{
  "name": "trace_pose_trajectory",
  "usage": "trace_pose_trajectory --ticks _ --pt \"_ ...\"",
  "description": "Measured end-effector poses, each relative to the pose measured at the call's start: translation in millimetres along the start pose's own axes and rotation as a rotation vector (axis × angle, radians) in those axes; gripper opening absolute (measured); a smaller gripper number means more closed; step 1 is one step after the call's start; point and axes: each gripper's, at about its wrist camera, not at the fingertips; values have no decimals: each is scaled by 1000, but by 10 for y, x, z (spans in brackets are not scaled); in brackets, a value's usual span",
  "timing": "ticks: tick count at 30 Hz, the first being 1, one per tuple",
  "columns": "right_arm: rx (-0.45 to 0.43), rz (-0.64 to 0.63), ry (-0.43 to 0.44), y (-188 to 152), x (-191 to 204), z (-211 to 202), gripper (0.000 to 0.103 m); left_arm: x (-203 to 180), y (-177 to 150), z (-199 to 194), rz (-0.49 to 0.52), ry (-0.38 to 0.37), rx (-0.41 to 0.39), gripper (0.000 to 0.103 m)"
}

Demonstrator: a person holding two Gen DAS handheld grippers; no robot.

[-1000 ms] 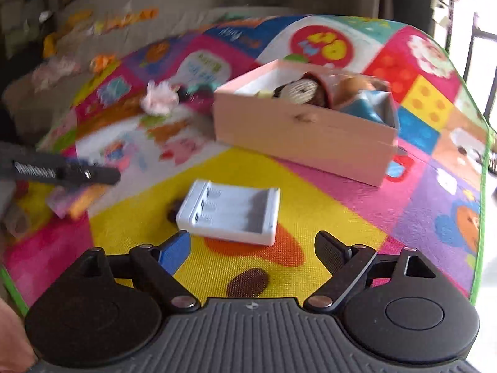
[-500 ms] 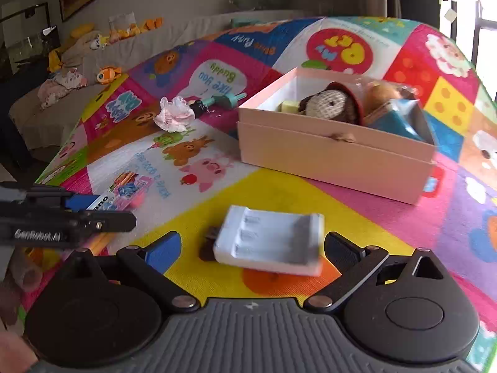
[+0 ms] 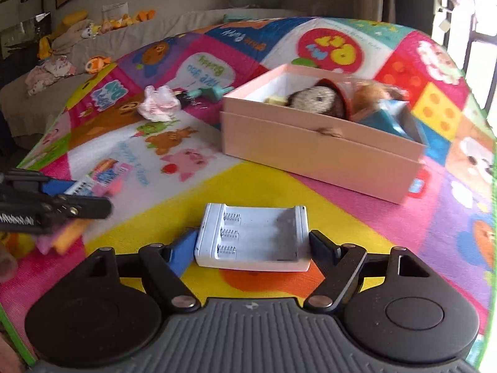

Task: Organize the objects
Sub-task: 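Grasp the white battery charger with the right gripper and lift it, then lower the toothpaste box into the pink box and open the left gripper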

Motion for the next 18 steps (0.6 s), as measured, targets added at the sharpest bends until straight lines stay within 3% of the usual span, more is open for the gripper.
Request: trace_pose_trajectory --ticks 7,12,15,18 --pt "-32 138 -73 -58 -514 -153 78 -14 -13 -11 -12 18 -19 51" --pt "-69 163 -70 -99 -558 -211 78 11 66 -1 -50 1 8 48" --pt "-81 151 -56 -101 -534 -221 78 -11 270 -13 -73 -71 -8 48" --pt "-95 164 -39 -110 -553 -246 78 -162 704 -7 -22 -88 -72 48"
Point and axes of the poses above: each gripper's, at about its wrist camera, not at the fingertips, and z roughly the way its jaws point, x to its left, y to its top, and after that the axes turned 11 degrees about z, right-handed
